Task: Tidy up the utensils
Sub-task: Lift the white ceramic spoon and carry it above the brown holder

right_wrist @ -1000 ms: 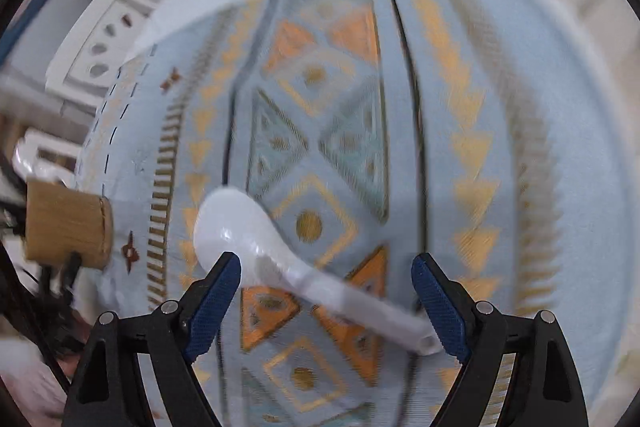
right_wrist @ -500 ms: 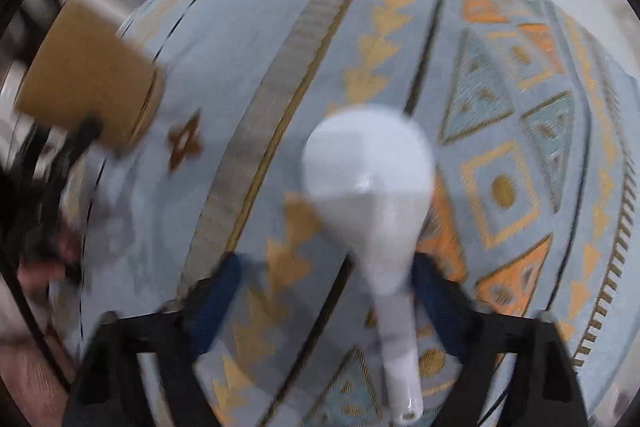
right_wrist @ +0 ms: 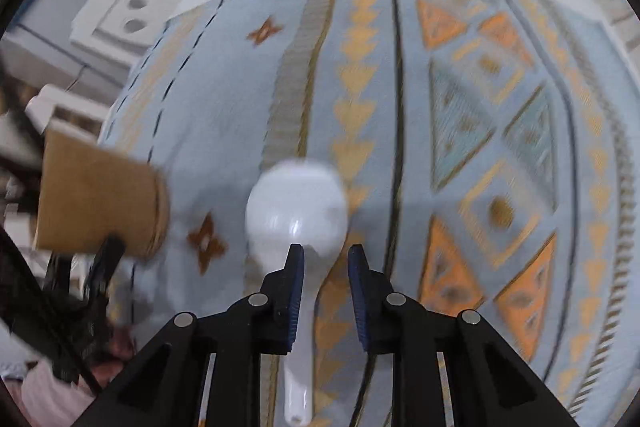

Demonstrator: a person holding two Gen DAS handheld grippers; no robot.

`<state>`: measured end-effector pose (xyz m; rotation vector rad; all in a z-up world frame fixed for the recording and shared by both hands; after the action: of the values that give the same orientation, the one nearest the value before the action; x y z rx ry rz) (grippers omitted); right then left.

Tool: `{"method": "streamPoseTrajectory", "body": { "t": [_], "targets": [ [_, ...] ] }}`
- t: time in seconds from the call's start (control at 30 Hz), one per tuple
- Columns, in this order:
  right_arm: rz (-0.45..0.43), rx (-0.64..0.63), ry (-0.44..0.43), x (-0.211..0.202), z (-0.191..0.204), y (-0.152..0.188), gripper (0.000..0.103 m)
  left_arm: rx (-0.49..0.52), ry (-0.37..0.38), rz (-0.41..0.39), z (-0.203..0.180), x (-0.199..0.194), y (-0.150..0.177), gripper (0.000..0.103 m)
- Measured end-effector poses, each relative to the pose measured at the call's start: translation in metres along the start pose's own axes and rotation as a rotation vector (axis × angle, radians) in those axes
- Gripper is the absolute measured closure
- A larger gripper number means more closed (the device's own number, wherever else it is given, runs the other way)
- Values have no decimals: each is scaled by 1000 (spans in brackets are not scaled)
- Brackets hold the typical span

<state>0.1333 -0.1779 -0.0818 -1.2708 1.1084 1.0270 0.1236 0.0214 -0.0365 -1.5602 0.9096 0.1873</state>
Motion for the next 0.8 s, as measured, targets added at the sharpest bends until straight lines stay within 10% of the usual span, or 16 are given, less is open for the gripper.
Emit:
{"method": "streamPoseTrajectory", "body": {
  "t": [0.03, 0.1, 0.37, 0.8],
  "targets": [
    [9, -4, 0, 0, 3, -2, 46, -2, 0, 4, 1, 1, 0, 3],
    [26, -37, 31, 5, 16, -14, 30, -2, 0, 6, 1, 1, 0, 3],
    [22, -148, 221, 23, 40, -16, 34, 2, -4, 3, 1, 0, 0, 3],
    [-77, 80, -118, -30, 38, -2, 40, 4, -9, 11, 1, 1, 1, 2]
  ]
}}
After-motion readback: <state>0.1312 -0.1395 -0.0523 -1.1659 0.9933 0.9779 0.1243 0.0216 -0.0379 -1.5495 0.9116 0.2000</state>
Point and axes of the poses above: each gripper's, at about its wrist camera, not at the fingertips, and x roughly the way its jaws point, z to its left, y to its underside, the point moved 10 cm from there along x, roughly the way its jaws point, and after that the axes turned 13 degrees about y, right-handed, at the moved point
